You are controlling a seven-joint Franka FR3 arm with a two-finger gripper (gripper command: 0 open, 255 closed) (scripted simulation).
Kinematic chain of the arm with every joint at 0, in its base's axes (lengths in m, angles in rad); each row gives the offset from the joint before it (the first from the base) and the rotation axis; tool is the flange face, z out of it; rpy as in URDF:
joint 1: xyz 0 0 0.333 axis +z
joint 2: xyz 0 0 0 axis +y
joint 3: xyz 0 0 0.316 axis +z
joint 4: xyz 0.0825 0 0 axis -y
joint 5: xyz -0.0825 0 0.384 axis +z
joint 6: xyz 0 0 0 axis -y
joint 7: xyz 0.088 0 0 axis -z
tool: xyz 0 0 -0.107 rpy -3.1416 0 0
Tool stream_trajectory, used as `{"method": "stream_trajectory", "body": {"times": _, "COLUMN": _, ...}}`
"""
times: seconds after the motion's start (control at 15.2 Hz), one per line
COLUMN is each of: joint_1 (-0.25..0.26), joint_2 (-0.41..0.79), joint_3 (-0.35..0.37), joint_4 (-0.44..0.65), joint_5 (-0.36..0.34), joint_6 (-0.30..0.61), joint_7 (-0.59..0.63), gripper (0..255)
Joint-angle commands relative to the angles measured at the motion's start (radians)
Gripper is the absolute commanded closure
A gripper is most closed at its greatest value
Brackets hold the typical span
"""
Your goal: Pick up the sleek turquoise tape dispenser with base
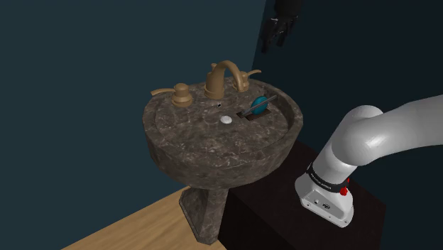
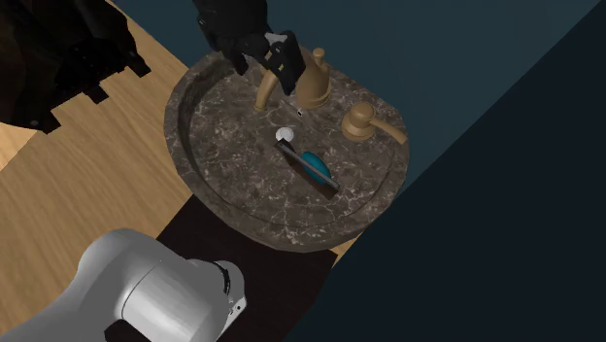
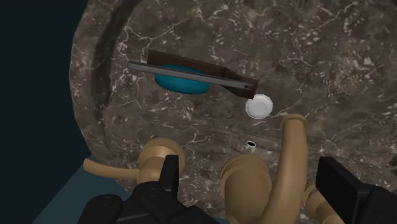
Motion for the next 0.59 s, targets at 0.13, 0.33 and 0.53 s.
{"method": "stream_trajectory", "body": {"times": 0.13, "joint_1": 0.039, "joint_2": 0.01, "joint_3": -0.043, "joint_4": -0.053, "joint_5": -0.024, "joint_6": 0.038, "joint_7": -0.139, "gripper": 0}}
{"method": "stream_trajectory", "body": {"times": 0.33, "joint_1": 0.093, "joint_2": 0.035, "joint_3": -0.107, "joint_4": -0.123, "joint_5": -0.065, "joint_6": 0.095, "joint_7": -0.347, "gripper": 0}}
{"method": "stream_trajectory", "body": {"times": 0.53, "joint_1": 0.142, "joint_2": 0.07, "joint_3": -0.171, "joint_4": -0.183, "joint_5": -0.111, "joint_6": 0.156, "joint_7": -0.553, "gripper": 0}}
